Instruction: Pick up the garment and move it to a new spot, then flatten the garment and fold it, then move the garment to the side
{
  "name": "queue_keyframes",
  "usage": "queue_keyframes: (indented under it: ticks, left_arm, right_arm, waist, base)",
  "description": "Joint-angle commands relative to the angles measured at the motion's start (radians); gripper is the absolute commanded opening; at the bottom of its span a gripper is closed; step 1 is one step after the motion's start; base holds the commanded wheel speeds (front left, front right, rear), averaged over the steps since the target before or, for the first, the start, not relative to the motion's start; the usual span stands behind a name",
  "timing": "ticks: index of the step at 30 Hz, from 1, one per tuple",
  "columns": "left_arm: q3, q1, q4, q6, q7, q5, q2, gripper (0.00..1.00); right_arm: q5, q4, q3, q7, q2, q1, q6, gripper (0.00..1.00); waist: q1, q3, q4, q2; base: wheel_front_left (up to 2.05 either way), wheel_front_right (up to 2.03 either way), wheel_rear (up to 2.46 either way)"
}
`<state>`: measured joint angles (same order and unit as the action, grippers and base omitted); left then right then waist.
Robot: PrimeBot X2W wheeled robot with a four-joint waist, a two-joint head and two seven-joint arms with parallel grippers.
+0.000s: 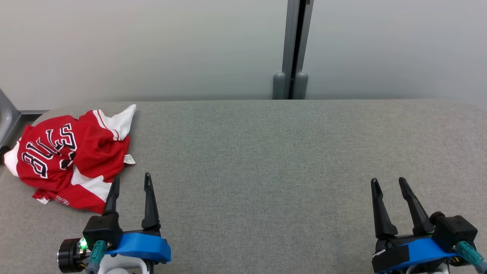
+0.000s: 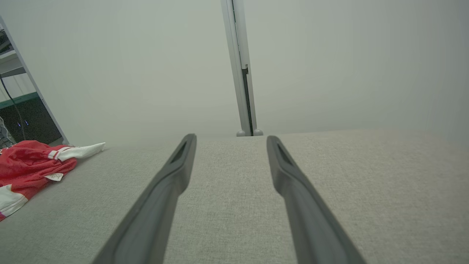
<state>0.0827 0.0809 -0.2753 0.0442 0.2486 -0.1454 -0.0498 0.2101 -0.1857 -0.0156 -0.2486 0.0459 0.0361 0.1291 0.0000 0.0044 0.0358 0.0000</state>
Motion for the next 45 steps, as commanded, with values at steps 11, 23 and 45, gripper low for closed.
queue_keyframes:
  ticks: [11, 23, 45]
  left_arm:
    - [0.011, 0.015, -0.029, 0.014, 0.018, 0.037, -0.001, 1.0]
    - [0.012, 0.026, -0.042, 0.012, 0.018, 0.024, -0.003, 1.0]
    - [-0.016, 0.022, -0.019, 0.038, 0.018, 0.016, -0.037, 1.0]
  right_arm:
    - [-0.059, -0.035, -0.002, -0.018, 0.007, -0.001, 0.003, 1.0]
    - [-0.061, -0.044, -0.007, -0.018, 0.007, 0.007, 0.003, 1.0]
    - [-0.075, -0.039, -0.005, -0.017, 0.007, 0.016, 0.003, 1.0]
  waist:
    - [0.0, 0.002, 0.003, 0.0]
    - [0.0, 0.008, 0.008, 0.0]
    - [0.0, 0.035, 0.274, 0.0]
  base:
    - [0.0, 0.0, 0.0]
    - [0.0, 0.0, 0.0]
    - [0.0, 0.0, 0.0]
